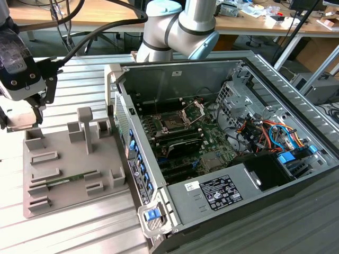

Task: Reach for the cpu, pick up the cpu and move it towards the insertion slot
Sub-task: 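Pick up the cpu and move it towards the insertion slot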

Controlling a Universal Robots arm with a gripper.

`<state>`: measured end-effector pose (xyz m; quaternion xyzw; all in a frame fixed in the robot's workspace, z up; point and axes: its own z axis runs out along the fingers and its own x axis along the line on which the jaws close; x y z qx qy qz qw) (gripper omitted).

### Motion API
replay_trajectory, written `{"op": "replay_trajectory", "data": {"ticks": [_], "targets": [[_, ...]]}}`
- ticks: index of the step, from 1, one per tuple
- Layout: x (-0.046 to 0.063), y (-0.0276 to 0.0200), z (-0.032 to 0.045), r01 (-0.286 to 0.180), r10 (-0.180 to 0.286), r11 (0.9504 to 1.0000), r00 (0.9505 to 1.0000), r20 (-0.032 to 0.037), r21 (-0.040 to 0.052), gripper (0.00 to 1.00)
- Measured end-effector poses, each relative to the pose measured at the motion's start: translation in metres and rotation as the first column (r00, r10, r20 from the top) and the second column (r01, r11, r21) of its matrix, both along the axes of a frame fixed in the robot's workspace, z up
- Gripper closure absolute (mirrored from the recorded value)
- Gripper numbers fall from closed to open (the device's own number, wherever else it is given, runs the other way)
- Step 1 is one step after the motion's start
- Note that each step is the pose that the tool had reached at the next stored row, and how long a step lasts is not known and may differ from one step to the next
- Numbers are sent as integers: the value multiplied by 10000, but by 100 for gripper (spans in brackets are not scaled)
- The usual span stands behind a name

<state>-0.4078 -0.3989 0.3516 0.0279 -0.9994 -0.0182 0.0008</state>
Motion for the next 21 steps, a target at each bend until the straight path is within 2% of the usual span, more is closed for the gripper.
{"op": "replay_trajectory", "data": {"ticks": [21], "targets": [[0, 0, 59, 0, 0, 10000, 10000, 1, 0, 45]]}}
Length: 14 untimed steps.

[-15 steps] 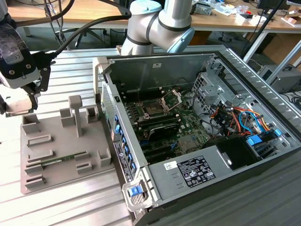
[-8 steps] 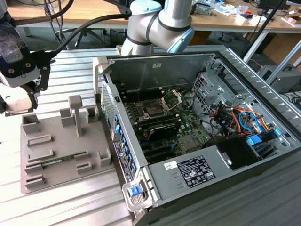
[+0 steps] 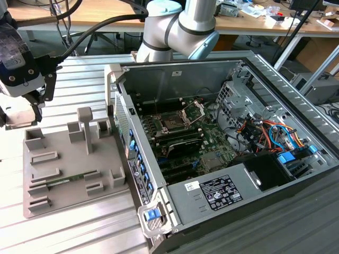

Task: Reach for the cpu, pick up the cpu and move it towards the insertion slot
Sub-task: 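Pick up the cpu and move it towards the insertion slot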

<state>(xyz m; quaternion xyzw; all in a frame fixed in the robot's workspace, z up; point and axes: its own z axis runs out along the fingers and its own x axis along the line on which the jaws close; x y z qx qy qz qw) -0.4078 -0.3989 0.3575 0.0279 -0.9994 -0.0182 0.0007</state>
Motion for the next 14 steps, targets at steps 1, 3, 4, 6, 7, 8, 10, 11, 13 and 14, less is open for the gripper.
{"op": "replay_trajectory", "data": {"ticks": [1, 3, 4, 6, 7, 8, 10, 11, 13, 14], "targets": [[0, 0, 2, 0, 0, 10000, 10000, 0, 0, 45], [0, 0, 5, 0, 0, 10000, 10000, 0, 0, 45], [0, 0, 10, 0, 0, 10000, 10000, 0, 0, 45], [0, 0, 16, 0, 0, 10000, 10000, 0, 0, 45], [0, 0, 19, -1, 1, 10000, 10000, -1, 0, 45], [0, 0, 25, 0, 0, 10000, 10000, 0, 0, 45], [0, 0, 32, 0, 0, 10000, 10000, -1, 0, 45], [0, 0, 39, 0, 0, 10000, 10000, 0, 0, 45], [0, 0, 45, 0, 0, 10000, 10000, 0, 0, 45], [0, 0, 49, 0, 0, 10000, 10000, -1, 0, 45]]}}
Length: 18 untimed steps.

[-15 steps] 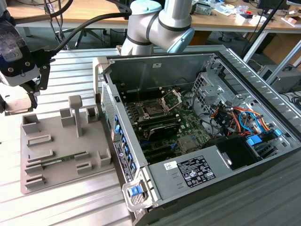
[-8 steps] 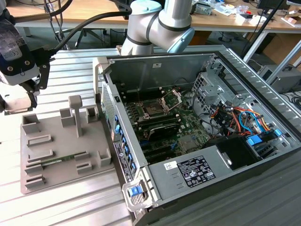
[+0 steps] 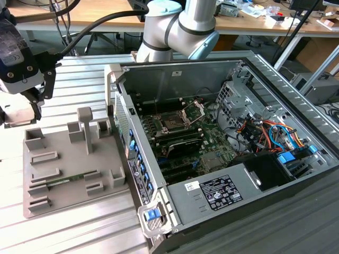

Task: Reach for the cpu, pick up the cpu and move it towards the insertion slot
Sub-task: 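Pick up the cpu and move it towards the insertion slot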

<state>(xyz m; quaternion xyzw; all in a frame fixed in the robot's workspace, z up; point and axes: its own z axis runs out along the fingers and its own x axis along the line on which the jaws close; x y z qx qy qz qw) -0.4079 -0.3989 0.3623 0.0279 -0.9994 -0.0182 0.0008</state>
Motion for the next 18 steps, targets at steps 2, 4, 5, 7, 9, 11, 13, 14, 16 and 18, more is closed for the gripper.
{"op": "replay_trajectory", "data": {"ticks": [2, 4, 5, 7, 9, 11, 13, 14, 16, 18], "targets": [[0, 0, 10, 0, 0, 10000, 10000, 0, 0, 45], [0, 0, 18, 0, 0, 10000, 10000, 1, 0, 45], [0, 0, 22, 0, 0, 10000, 10000, 0, 0, 45], [0, 0, 34, 0, 0, 10000, 10000, 1, 0, 45], [0, 0, 40, 0, 0, 10000, 10000, 1, 0, 45], [0, 0, 45, 0, 0, 10000, 10000, 1, 0, 45], [0, 0, 48, 0, 0, 10000, 10000, 0, 0, 45], [0, 0, 49, -1, 1, 10000, 10000, 1, 0, 45], [0, 0, 53, 0, 0, 10000, 10000, 0, 0, 45], [0, 0, 57, 0, 0, 10000, 10000, 1, 1, 45]]}}
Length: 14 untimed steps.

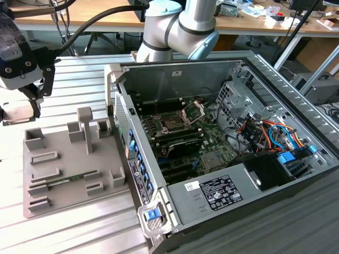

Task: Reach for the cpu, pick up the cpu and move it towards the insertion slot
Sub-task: 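Pick up the cpu and move it towards the insertion slot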

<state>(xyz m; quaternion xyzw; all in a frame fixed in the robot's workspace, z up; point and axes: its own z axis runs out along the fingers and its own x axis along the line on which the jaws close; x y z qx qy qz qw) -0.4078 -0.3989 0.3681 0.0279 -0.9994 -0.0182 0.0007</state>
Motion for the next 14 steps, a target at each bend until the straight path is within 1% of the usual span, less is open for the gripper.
{"op": "replay_trajectory", "data": {"ticks": [14], "targets": [[0, 0, 29, 0, 0, 10000, 10000, -2, -1, 45]]}}
